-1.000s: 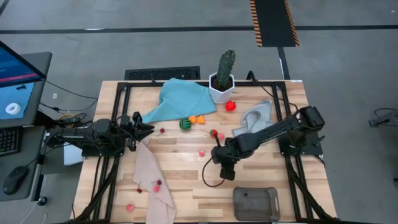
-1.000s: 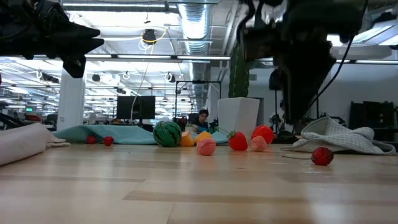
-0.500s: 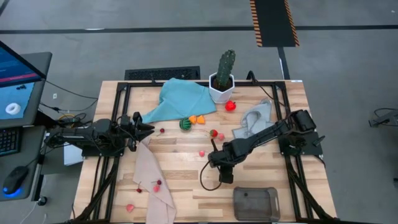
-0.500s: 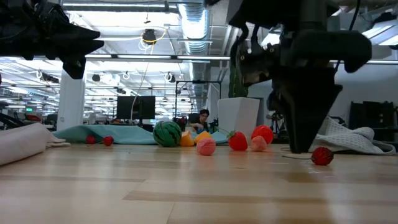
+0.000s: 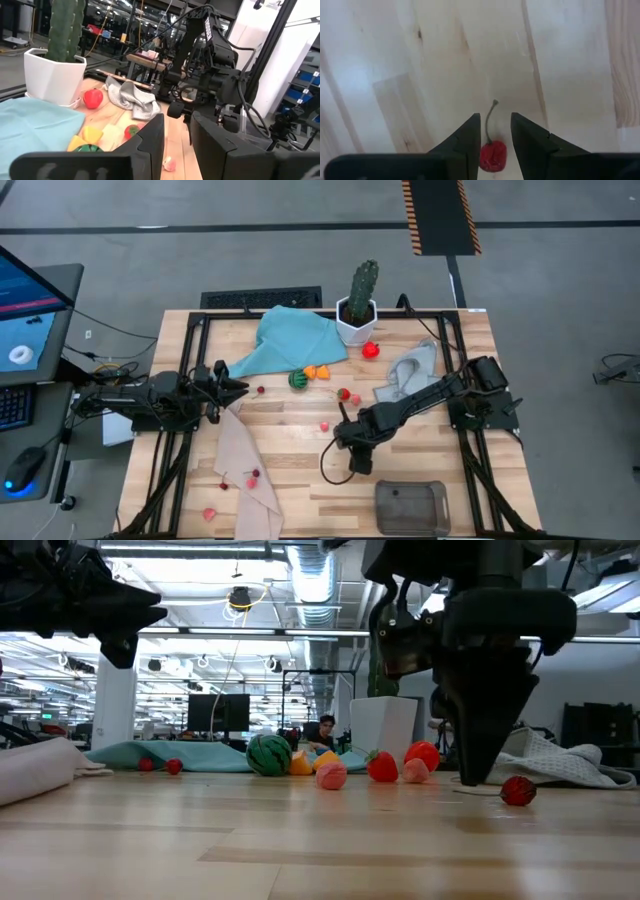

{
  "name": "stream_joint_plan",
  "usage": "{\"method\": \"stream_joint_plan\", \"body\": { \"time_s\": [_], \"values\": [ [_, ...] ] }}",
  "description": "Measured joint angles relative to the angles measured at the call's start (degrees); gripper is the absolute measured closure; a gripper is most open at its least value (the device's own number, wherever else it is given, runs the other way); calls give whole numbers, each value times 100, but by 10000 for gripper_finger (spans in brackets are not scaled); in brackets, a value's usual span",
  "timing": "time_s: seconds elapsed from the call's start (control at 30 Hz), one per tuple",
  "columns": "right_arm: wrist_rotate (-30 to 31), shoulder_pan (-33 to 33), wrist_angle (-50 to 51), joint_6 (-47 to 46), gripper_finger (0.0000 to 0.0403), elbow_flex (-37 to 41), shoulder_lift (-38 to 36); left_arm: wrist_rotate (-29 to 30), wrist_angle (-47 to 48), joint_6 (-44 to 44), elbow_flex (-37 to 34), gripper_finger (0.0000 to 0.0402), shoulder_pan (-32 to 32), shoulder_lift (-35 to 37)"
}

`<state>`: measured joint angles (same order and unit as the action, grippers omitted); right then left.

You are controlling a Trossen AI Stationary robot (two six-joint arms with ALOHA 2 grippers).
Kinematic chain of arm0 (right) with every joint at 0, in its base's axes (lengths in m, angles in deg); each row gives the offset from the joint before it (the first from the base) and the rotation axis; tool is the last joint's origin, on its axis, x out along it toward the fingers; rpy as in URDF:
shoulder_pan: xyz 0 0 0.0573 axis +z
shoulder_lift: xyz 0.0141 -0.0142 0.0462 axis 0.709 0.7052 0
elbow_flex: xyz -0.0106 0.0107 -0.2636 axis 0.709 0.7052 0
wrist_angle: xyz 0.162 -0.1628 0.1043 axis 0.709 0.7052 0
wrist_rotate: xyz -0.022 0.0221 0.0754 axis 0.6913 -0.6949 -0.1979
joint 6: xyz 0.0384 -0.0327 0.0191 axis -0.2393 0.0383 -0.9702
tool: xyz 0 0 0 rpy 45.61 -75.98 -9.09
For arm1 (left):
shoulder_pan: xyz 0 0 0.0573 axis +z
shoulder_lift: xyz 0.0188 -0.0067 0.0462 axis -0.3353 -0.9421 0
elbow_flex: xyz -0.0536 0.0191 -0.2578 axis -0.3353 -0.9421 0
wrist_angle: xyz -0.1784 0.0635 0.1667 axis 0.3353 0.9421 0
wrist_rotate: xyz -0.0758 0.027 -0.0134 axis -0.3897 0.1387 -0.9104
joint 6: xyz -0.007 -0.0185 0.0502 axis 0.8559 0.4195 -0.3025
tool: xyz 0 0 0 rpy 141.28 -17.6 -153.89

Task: Pick and placing Produce into tupperware
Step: Put the cherry into the black bin

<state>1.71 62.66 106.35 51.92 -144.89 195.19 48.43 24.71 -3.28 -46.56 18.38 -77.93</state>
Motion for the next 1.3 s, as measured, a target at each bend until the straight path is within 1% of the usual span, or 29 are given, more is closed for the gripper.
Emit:
{"method": "stream_joint_plan", "body": {
  "time_s": [0.2,0.73,0.93,1.2,1.3],
  "values": [
    [-3,17,-18,-151,282,0,0,2,10,0,1,317,1,-1],
    [32,47,-123,-339,282,0,2,2,8,0,2,317,1,0],
    [38,47,-59,-316,282,-18,260,2,9,0,2,317,1,0],
    [25,45,-53,-271,282,-35,303,72,52,-1,2,317,1,-2],
    [20,45,-51,-296,290,-33,308,135,54,0,2,317,2,-2]
  ]
}}
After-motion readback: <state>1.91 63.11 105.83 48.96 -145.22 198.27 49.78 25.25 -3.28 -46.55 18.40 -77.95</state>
